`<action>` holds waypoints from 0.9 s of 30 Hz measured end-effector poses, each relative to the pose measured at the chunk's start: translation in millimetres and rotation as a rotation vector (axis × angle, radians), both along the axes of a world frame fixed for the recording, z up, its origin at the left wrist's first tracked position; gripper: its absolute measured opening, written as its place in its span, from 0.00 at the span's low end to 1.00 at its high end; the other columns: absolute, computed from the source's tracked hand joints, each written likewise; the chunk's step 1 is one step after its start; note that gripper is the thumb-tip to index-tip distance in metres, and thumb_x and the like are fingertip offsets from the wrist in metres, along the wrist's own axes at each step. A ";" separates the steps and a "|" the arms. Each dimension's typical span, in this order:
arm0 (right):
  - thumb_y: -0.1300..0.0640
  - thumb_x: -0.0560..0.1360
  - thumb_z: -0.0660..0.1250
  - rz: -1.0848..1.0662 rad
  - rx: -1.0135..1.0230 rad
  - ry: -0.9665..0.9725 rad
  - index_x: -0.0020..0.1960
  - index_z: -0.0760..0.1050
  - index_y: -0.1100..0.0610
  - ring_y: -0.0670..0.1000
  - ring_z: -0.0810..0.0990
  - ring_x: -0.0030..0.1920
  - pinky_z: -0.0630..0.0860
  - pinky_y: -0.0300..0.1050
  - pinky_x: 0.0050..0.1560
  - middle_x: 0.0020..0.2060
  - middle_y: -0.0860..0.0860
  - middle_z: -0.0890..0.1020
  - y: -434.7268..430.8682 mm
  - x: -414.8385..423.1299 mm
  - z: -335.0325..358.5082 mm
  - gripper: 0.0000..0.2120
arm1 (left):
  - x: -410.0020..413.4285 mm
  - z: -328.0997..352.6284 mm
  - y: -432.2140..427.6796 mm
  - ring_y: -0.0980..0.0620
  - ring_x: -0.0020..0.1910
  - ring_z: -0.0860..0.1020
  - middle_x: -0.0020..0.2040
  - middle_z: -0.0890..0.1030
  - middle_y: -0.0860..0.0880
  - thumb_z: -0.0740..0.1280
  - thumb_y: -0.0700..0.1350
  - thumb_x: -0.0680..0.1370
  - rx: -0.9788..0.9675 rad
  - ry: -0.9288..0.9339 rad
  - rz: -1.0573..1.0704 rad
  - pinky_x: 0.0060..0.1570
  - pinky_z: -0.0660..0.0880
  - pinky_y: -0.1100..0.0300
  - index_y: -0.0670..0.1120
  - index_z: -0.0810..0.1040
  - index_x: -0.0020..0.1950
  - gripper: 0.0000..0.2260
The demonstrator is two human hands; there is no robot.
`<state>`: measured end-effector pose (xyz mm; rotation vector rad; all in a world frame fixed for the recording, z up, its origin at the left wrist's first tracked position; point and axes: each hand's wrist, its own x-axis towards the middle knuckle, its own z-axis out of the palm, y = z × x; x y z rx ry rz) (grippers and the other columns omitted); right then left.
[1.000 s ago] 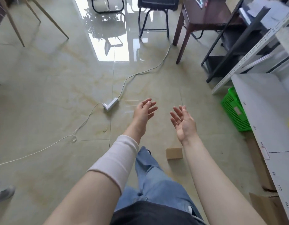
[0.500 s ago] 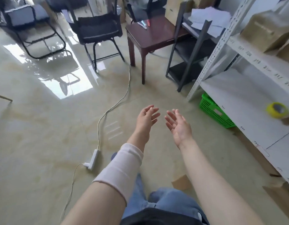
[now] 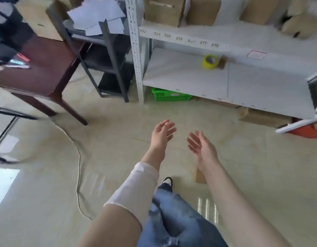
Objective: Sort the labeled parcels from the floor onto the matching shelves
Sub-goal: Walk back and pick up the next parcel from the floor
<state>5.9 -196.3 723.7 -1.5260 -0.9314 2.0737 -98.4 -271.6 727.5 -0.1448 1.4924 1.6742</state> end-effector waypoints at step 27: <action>0.53 0.79 0.61 -1.466 -0.033 -0.033 0.59 0.72 0.57 0.55 0.78 0.55 0.74 0.45 0.55 0.56 0.53 0.79 65.7 126.2 -10.0 0.12 | 138.9 -12.1 238.0 0.48 0.53 0.77 0.57 0.78 0.45 0.57 0.42 0.81 -0.081 0.044 -1.533 0.50 0.72 0.62 0.41 0.70 0.68 0.16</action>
